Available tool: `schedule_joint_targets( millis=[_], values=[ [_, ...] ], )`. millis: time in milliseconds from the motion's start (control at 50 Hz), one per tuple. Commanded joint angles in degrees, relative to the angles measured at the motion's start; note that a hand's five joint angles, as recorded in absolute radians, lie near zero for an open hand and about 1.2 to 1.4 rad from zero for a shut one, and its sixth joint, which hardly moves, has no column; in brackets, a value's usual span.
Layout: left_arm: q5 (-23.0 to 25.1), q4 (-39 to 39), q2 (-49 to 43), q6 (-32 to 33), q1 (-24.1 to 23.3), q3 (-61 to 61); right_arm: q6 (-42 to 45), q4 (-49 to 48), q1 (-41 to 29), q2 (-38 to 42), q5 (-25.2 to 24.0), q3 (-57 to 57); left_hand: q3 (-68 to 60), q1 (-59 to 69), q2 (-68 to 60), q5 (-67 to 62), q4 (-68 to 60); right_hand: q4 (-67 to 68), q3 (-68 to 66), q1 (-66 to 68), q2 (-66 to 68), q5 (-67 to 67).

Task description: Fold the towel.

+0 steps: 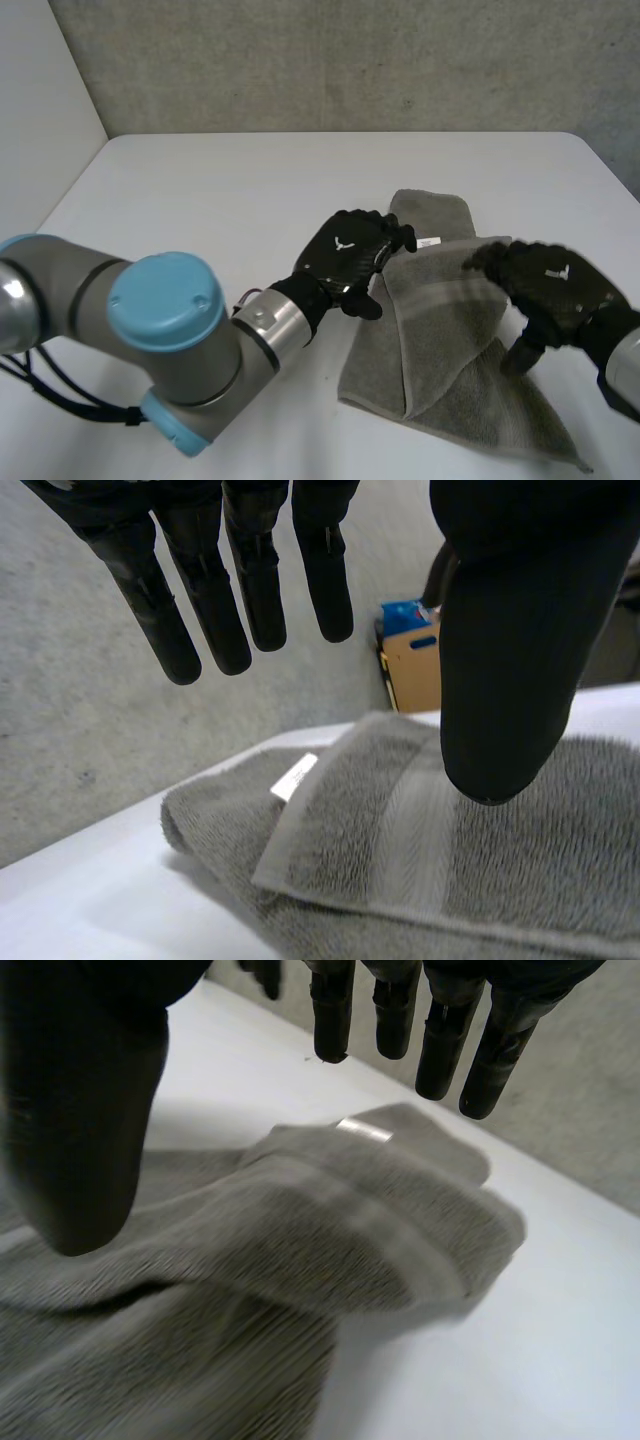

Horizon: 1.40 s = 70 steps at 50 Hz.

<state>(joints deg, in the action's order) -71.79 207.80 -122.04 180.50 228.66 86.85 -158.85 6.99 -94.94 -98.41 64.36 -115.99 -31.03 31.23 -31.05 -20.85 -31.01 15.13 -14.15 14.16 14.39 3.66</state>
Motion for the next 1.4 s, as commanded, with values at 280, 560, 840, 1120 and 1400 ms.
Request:
schedule_joint_targets(
  millis=[280,560,840,1120,1400],
  values=[
    [10.36,-7.67,-17.0,10.23,0.12,-23.48,14.79,-0.05,-0.24,-2.22,1.04,-15.23,-4.08,3.88,-4.06,-4.26,-4.1,0.33,-1.32,1.3,1.07,1.8],
    [10.36,-10.13,-26.31,14.88,0.12,-33.77,15.06,-4.36,0.46,-2.4,0.24,-17.34,-10.64,10.44,-10.62,-10.82,-10.66,2.01,-3.0,2.98,2.76,3.49],
    [10.36,-10.39,-29.91,17.08,0.12,-38.42,15.59,-9.01,0.46,1.47,1.04,-17.08,-20.39,20.19,-20.37,-20.58,-20.41,11.27,-12.25,12.24,12.01,12.74],
    [10.27,-10.74,-30.97,17.96,0.03,-40.54,17.43,-11.74,0.55,2.7,1.04,-16.73,-48.97,48.77,-48.95,-49.15,-48.99,64.85,-65.84,65.82,65.59,66.32],
    [-3.41,-11.71,-20.89,25.6,7.21,-38.79,16.82,-11.21,1.08,1.2,1.39,-8.56,-48.97,48.77,-48.95,-49.15,-48.99,64.87,-65.85,65.84,65.61,66.34]
  ],
)
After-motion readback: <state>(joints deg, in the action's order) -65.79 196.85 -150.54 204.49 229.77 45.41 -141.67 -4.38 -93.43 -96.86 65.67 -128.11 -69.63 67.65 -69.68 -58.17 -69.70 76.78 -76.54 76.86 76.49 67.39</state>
